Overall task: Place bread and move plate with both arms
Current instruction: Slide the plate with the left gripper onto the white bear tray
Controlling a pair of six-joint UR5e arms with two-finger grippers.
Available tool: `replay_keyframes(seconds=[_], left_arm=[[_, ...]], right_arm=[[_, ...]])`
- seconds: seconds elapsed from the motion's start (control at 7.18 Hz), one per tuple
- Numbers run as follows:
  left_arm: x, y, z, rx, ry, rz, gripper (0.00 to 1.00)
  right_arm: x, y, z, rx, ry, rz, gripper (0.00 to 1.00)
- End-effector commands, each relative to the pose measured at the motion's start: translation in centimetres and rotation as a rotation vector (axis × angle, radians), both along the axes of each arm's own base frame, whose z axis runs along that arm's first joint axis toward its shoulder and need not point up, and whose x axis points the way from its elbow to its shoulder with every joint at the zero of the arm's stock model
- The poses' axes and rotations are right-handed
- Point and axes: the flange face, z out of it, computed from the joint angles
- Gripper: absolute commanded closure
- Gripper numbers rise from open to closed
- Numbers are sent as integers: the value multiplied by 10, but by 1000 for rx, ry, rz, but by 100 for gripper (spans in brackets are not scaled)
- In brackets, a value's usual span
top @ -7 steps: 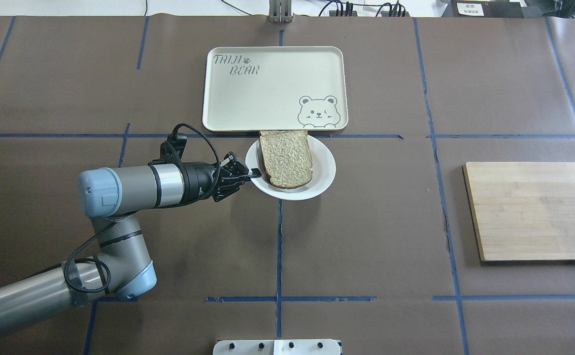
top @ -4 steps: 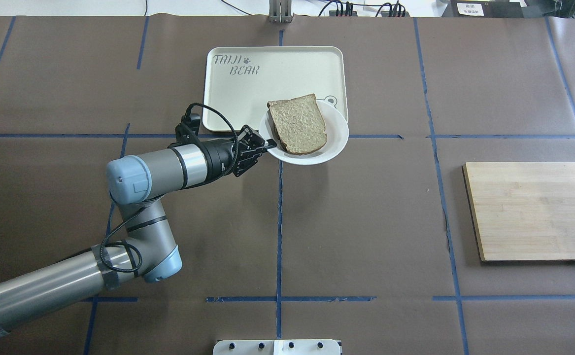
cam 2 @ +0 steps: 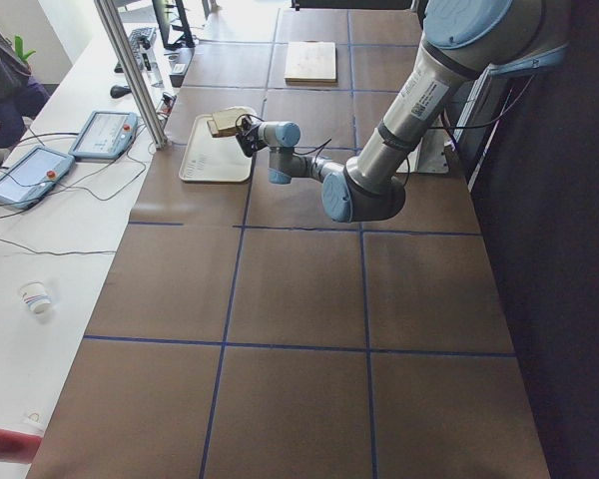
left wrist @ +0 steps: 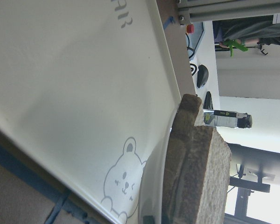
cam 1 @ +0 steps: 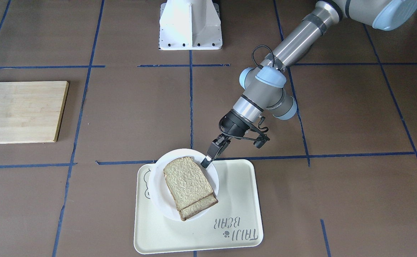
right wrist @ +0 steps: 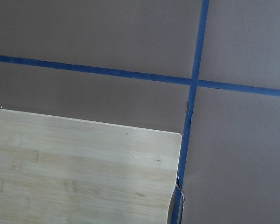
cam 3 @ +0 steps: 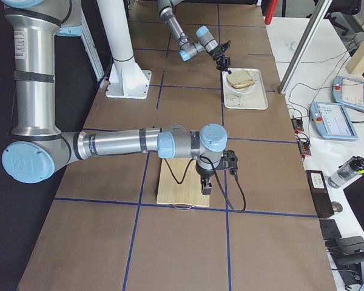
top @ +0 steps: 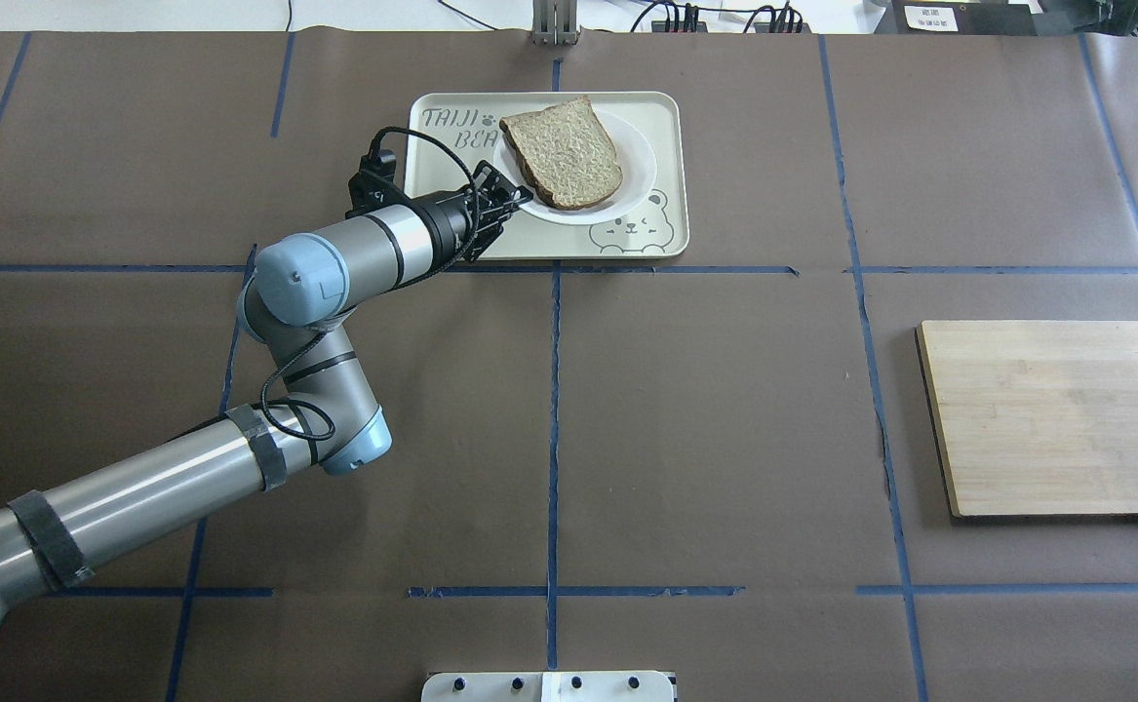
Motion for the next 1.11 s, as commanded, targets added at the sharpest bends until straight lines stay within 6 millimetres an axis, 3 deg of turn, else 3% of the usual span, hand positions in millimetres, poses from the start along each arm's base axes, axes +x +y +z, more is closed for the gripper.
replay_keyframes(seconds=[0.0, 0.28, 0.42, 0.56, 0.7, 0.84, 0.97], left_arm=[[10, -19, 7, -29, -38, -35, 98], [12, -20, 12, -36, -50, -34, 96], [9, -25, 14, -45, -66, -38, 83], [9, -28, 14, -53, -82, -40, 38], [8, -29, 15, -51, -92, -40, 4], [1, -38, 15, -53, -122, -11, 0], [-21, -51, 17, -54, -169, 54, 0]], right_arm=[[0, -1, 0, -1, 0, 1, 0], [-1, -1, -1, 1, 1, 0, 0], [-1, -1, -2, 2, 0, 0, 0], [0, -1, -2, 3, 0, 2, 0], [0, -1, -1, 1, 0, 1, 0], [-1, -1, 0, -1, 2, 0, 0], [0, -1, 0, -1, 2, 1, 0]])
